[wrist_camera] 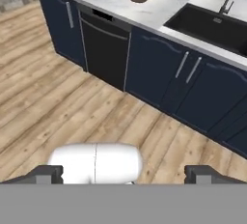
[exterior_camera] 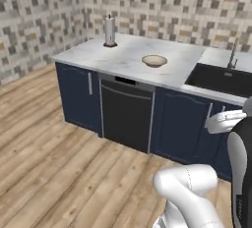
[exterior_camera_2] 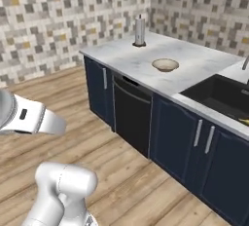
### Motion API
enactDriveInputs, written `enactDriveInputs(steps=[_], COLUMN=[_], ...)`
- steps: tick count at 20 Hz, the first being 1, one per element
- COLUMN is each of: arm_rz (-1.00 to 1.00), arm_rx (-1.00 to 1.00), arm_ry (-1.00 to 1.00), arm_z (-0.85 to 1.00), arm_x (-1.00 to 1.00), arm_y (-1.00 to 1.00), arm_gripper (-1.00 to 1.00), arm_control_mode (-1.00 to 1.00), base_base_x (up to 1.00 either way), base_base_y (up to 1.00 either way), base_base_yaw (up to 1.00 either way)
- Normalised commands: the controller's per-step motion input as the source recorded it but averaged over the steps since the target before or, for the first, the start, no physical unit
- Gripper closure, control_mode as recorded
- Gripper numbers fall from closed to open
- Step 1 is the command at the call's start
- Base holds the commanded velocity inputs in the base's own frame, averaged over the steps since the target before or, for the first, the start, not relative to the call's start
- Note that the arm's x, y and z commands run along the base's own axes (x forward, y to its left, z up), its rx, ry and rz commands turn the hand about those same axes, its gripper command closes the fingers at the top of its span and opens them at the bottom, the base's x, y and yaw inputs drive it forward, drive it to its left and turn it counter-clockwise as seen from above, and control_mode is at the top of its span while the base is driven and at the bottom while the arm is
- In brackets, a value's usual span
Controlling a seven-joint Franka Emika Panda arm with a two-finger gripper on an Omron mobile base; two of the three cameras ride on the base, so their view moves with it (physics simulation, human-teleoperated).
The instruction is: Clear the mugs and bowl far away from the sink.
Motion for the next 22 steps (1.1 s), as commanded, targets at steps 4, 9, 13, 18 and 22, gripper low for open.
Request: enactDriveInputs(steps=[4,9,13,18,22], arm_rz=[0.0,0.0,0.0,0.0,0.0], arm_rx=[0.0,0.0,0.0,0.0,0.0], arm_ry=[0.0,0.0,0.0,0.0,0.0], arm_z=[0.0,0.0,0.0,0.0,0.0], arm_x=[0.0,0.0,0.0,0.0,0.0], arm_y=[0.0,0.0,0.0,0.0,0.0], arm_gripper=[-1.0,-1.0,-1.0,-1.0,-1.0], arm_control_mode=[1.0,1.0,1.0,1.0,1.0], base_base_x=[1.0,1.0,1.0,1.0,1.0], base_base_y=[0.64,0.52,0.39,0.23,0.01], base_base_yaw=[-0.32,-0.34,-0.36,-0.38,-0.4])
